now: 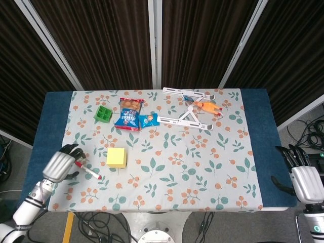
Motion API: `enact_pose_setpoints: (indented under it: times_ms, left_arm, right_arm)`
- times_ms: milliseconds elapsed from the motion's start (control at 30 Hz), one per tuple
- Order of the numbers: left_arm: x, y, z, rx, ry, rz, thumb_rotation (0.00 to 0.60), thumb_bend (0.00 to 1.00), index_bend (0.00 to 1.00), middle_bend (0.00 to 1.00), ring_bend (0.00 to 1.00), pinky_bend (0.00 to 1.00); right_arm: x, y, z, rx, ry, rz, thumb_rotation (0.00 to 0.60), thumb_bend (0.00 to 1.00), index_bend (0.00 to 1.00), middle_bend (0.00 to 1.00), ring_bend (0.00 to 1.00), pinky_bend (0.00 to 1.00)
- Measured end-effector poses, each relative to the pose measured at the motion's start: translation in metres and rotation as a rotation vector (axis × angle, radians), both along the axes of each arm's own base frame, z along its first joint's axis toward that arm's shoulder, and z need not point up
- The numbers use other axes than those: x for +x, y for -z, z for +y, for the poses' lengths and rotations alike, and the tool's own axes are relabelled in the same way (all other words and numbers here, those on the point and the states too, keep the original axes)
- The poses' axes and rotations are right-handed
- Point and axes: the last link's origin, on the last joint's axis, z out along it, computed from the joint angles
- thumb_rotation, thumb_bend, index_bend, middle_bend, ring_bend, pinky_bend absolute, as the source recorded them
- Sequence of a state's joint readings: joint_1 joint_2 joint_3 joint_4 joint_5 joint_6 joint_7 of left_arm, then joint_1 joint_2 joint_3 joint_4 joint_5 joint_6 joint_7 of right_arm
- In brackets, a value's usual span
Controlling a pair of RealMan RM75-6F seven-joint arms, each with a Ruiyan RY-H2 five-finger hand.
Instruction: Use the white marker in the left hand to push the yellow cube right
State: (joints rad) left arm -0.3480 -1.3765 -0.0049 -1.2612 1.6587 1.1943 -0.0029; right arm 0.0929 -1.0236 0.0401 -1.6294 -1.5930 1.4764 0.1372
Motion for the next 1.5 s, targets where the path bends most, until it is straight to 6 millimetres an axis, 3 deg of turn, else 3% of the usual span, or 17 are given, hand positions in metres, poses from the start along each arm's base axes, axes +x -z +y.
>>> enact_pose_setpoints:
  times_ms: [233, 433, 867, 1367, 1500]
  left_arm:
    - [0.005, 0.031, 0.009, -0.061, 0.028, 0.039, 0.600, 0.23, 0.44, 0.42, 0.21, 0.24]
    - [0.003, 0.044, 0.013, -0.092, 0.036, 0.103, 0.600, 0.25, 0.46, 0.47, 0.24, 0.24]
    - [-0.016, 0.046, 0.012, -0.091, 0.000, 0.158, 0.600, 0.29, 0.53, 0.53, 0.29, 0.24]
    - [-0.022, 0.052, 0.016, -0.082, 0.008, 0.170, 0.600, 0.31, 0.61, 0.63, 0.39, 0.31]
    - [-0.025, 0.053, 0.017, -0.078, 0.007, 0.171, 0.600, 0.31, 0.63, 0.66, 0.41, 0.37]
  right_arm:
    - [0.003, 0.006, -0.005, 0.037, -0.008, 0.009, 0.600, 0.18, 0.09, 0.13, 0.00, 0.00]
    - [0.003, 0.006, -0.006, 0.072, -0.002, 0.031, 0.600, 0.18, 0.09, 0.13, 0.00, 0.00]
    - [0.003, 0.006, -0.005, 0.071, 0.003, 0.029, 0.600, 0.18, 0.09, 0.13, 0.00, 0.00]
    - [0.001, 0.005, -0.003, 0.063, 0.019, 0.026, 0.600, 0.18, 0.09, 0.13, 0.00, 0.00]
    - [0.001, 0.004, -0.003, 0.060, 0.019, 0.026, 0.600, 0.18, 0.09, 0.13, 0.00, 0.00]
